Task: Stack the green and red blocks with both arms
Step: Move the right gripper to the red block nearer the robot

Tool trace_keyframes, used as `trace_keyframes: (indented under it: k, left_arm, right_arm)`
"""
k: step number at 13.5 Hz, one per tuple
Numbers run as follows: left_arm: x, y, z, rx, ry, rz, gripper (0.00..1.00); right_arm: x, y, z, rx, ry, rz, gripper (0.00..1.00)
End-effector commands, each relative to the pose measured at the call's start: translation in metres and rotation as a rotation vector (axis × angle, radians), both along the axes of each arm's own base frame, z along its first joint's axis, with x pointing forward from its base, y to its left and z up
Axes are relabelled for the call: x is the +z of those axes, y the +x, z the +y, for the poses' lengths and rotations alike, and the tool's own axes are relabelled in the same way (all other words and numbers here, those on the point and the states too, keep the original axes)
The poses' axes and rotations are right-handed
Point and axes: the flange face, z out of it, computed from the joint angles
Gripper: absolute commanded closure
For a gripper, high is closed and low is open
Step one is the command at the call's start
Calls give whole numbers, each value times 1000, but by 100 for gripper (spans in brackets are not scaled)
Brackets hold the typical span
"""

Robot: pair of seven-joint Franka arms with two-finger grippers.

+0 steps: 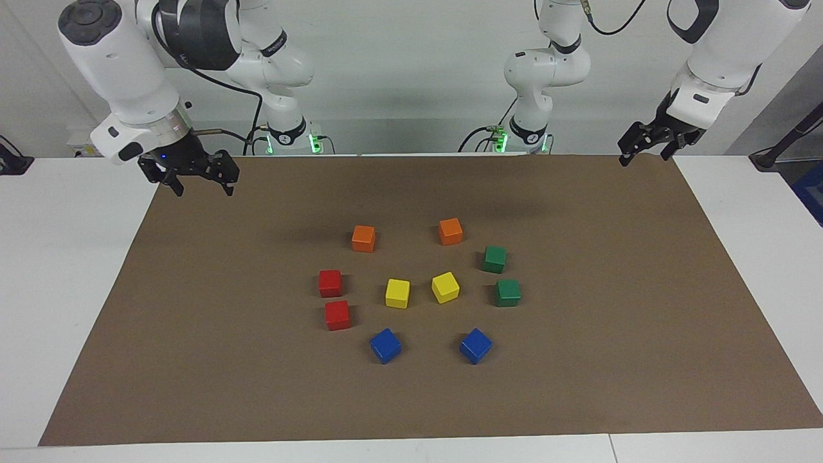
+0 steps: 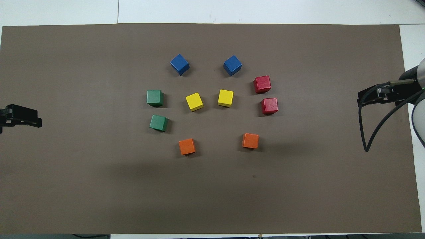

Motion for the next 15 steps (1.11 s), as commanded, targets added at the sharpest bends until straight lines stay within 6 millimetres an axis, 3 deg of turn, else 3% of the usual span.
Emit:
trace_keyframes:
  k: [1,6,8,10,15]
  left_arm:
    - [1,2,1,-12,11,2,0]
    - [1,2,5,-64,8,0,0]
    - [2,3,5,-59,9,-5,0]
    - [1,3,7,-62,6,-3,0]
    - [1,2,6,-52,7,-3,0]
  right_arm:
    - [1,-5,-3,20,-2,-14,0]
    - [-4,-6,-2,33,-2,-16,0]
    - [-10,-10,11,47,-2,-23,0]
    - [-20,-1,39,82,0,-75,0]
    - [-94,25,89,35,13,-93,0]
